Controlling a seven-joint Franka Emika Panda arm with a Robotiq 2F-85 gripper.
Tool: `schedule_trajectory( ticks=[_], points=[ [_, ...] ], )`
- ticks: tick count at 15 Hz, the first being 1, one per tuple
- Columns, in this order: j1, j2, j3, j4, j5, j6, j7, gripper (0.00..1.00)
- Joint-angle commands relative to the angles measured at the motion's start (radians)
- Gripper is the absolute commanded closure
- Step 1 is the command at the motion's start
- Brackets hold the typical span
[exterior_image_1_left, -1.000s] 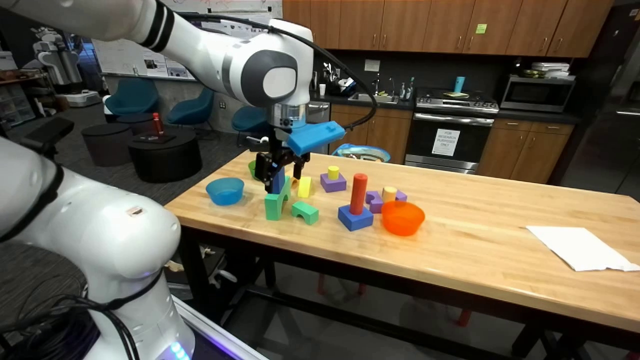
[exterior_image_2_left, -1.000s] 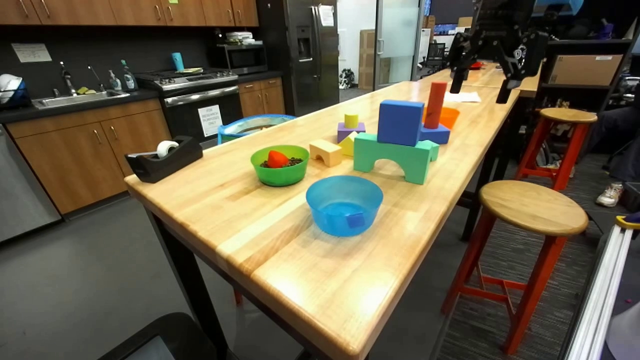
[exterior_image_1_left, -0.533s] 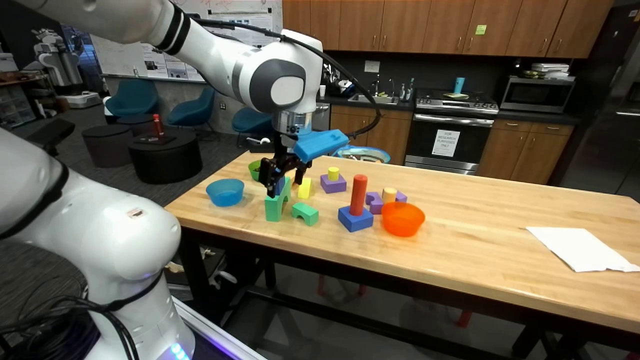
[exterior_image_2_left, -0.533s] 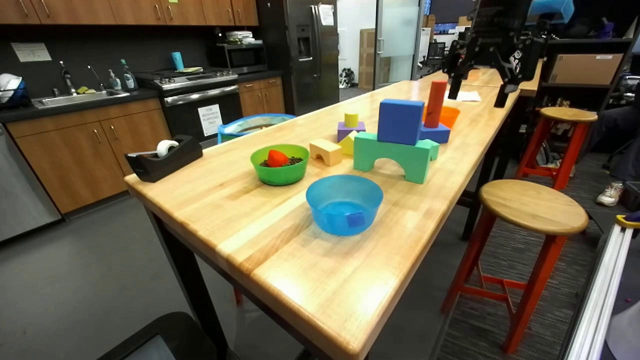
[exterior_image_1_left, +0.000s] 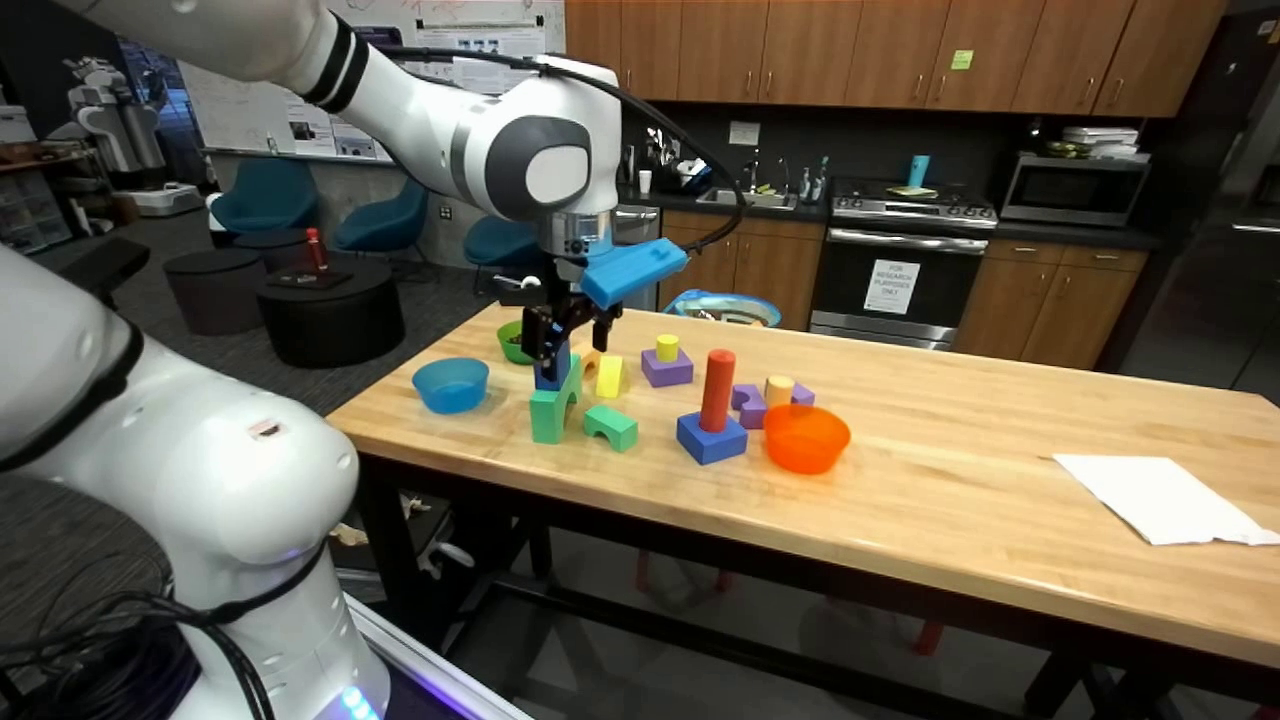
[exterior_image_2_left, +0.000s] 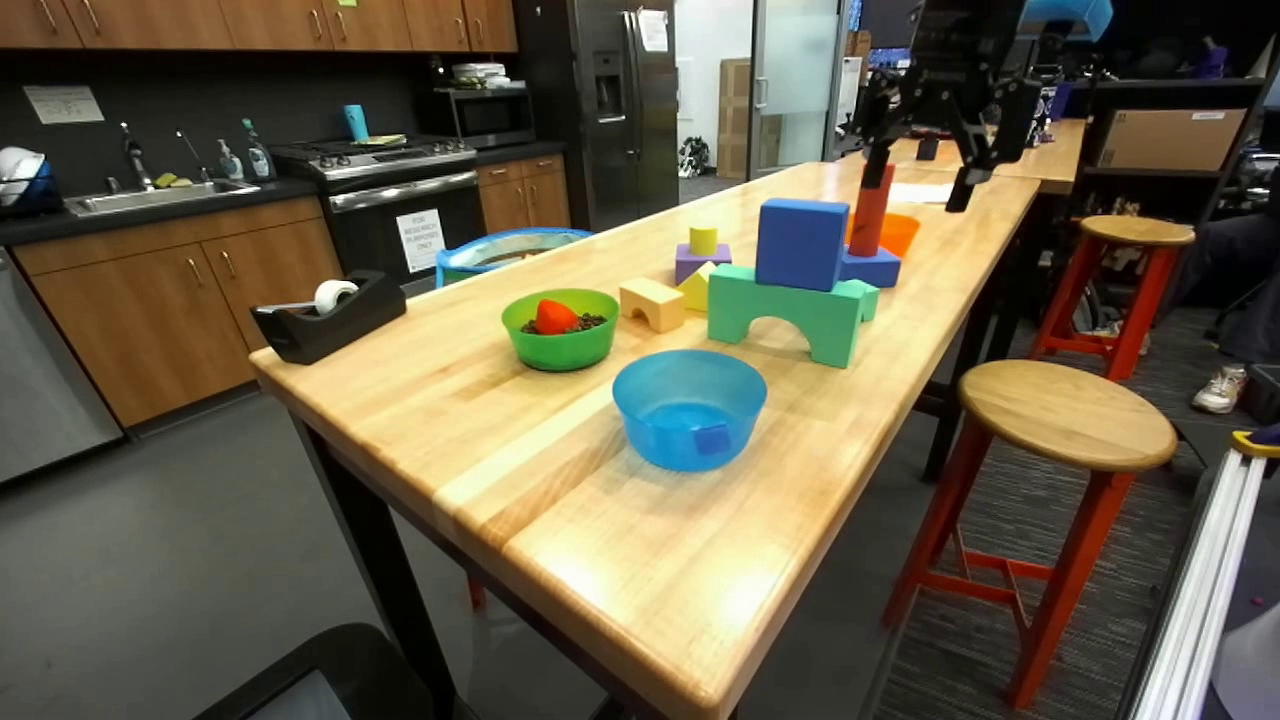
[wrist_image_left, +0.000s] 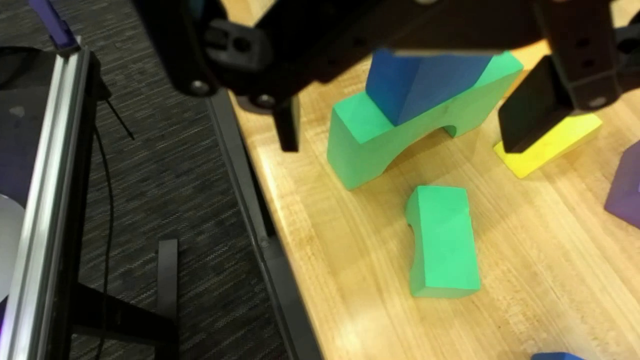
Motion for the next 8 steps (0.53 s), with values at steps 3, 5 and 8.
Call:
schedule_trajectory(
  ticks=[3, 5, 8],
  points=[
    [-0.006, 0.091, 0.075, 0.030, 0.016, 0.073, 0.037, 0.00],
    [-0.007, 0.121, 0.085, 0.042, 0.018, 0.081, 0.045, 0.00],
    [-0.013, 0.161, 0.090, 0.067, 0.016, 0.081, 0.049, 0.00]
  ],
)
